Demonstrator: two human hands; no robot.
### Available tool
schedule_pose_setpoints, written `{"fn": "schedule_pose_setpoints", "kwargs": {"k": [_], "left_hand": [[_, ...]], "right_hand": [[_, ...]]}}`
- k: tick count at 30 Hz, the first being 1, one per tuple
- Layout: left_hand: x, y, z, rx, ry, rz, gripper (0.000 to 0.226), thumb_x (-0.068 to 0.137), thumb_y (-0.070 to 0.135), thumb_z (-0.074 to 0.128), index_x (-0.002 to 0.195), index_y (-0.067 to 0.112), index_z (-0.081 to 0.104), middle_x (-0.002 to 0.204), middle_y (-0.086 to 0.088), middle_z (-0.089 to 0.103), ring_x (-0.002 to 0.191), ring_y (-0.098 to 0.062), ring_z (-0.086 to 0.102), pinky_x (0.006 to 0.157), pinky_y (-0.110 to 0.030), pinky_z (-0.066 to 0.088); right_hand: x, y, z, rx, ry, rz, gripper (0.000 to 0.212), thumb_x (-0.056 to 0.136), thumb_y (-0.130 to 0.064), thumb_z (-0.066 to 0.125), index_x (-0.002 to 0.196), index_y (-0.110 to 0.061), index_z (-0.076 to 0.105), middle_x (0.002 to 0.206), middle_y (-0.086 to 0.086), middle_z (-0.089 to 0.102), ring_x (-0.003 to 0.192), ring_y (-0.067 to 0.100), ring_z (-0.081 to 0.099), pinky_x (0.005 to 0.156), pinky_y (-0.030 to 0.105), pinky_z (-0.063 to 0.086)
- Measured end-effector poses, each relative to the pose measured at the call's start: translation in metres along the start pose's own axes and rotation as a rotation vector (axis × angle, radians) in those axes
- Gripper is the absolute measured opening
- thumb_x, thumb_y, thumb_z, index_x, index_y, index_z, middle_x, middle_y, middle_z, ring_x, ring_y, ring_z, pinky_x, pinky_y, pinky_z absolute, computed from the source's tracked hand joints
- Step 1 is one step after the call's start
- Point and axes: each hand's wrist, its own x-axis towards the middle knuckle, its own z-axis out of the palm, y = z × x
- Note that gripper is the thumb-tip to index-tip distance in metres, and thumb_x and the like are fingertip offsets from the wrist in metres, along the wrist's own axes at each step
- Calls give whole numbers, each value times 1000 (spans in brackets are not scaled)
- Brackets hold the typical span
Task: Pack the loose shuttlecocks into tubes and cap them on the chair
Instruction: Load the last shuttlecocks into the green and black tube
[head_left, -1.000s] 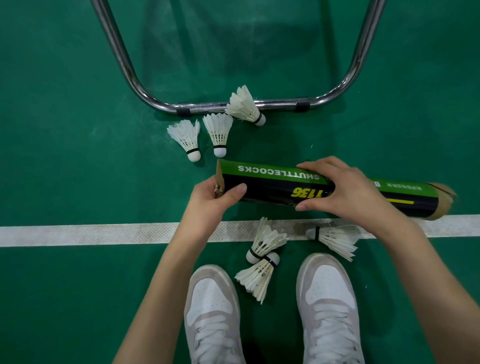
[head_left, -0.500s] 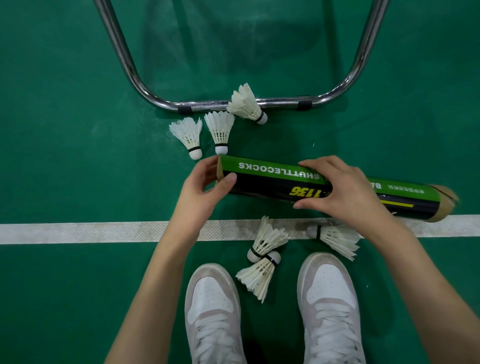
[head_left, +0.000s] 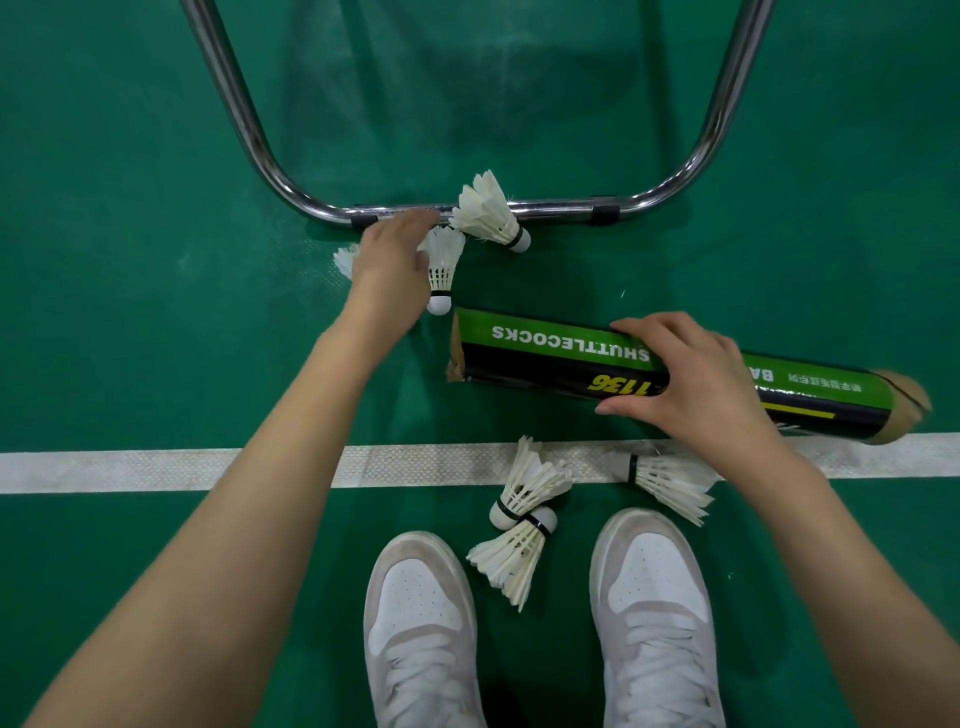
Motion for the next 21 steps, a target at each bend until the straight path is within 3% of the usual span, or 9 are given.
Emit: {"fn": "schedule_pose_setpoints", "kwargs": {"k": [2, 5, 10, 12, 14, 18, 21], "left_hand": [[7, -4, 6, 245, -109, 11, 53, 97, 12, 43, 147, 19, 27, 154, 1, 26, 141, -22, 17, 113, -39, 12], [3, -4, 10, 351, -55, 53, 55, 93, 16, 52, 144, 17, 32, 145, -4, 38, 133, -24, 31, 106, -35, 16], [-13, 6, 4, 150, 41, 38, 34, 90, 16, 59, 124, 13, 56, 116, -8, 59, 103, -25, 55, 92, -32, 34], [-21, 11, 1, -8, 72, -26, 28, 90, 13, 59, 118, 11, 60, 99, -5, 60, 84, -16, 54, 78, -19, 40], [-30, 15, -3, -162, 118, -84, 28, 89, 8, 60, 117, 8, 58, 82, 2, 52, 71, -10, 47, 61, -7, 36], [-51, 18, -10, -331, 226, -163, 31, 90, 5, 58, 120, 7, 49, 75, 7, 45, 75, -13, 46, 60, -8, 35], [-71, 16, -16, -369, 316, -219, 27, 91, 5, 56, 117, 7, 50, 76, 11, 44, 71, -6, 46, 62, -4, 34]], "right_hand": [[0, 1, 0, -6, -7, 0, 81, 62, -51, 75, 133, -27, 46, 126, 1, 50, 117, 23, 45, 105, 40, 25], [0, 1, 0, -5, -11, 0, 80, 63, -51, 75, 133, -27, 45, 127, 0, 50, 118, 22, 44, 105, 39, 24], [1, 2, 1, -11, -15, -4, 81, 63, -53, 73, 134, -28, 44, 127, -1, 49, 118, 21, 45, 105, 39, 24], [1, 1, 0, -7, -13, -2, 81, 63, -53, 73, 134, -27, 44, 127, 0, 49, 118, 22, 45, 105, 39, 24], [1, 1, 0, -8, -9, -3, 81, 63, -53, 74, 134, -27, 44, 127, 0, 49, 118, 23, 44, 105, 39, 25], [0, 1, 1, 0, -6, 5, 80, 62, -52, 74, 133, -28, 45, 127, -1, 49, 117, 22, 44, 105, 39, 24], [-1, 2, 3, -1, 4, -6, 81, 61, -53, 74, 133, -27, 46, 125, 1, 50, 116, 22, 46, 104, 41, 25]]}}
